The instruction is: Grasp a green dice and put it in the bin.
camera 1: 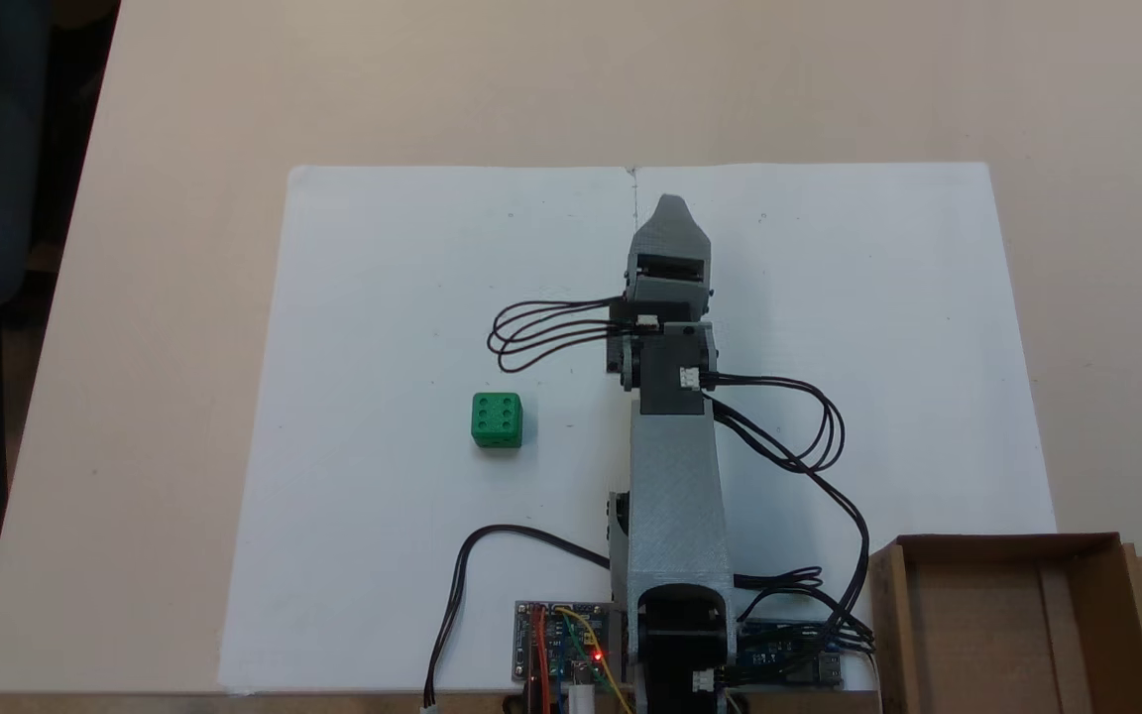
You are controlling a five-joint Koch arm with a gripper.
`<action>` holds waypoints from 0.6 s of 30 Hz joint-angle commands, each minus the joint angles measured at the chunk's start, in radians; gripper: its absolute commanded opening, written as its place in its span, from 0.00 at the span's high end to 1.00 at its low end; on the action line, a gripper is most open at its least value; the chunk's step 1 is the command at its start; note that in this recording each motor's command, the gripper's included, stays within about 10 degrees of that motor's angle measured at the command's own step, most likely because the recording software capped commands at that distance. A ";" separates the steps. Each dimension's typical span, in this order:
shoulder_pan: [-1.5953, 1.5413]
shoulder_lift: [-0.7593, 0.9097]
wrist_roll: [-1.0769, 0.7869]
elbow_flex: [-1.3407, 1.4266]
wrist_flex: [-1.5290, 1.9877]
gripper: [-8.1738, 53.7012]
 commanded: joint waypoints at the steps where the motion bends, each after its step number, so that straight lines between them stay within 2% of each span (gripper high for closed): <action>1: -0.055 0.110 0.129 -0.104 0.158 0.16; 14: -0.403 0.064 0.465 -0.236 0.830 0.19; 18: -0.525 0.012 0.529 -0.250 0.908 0.18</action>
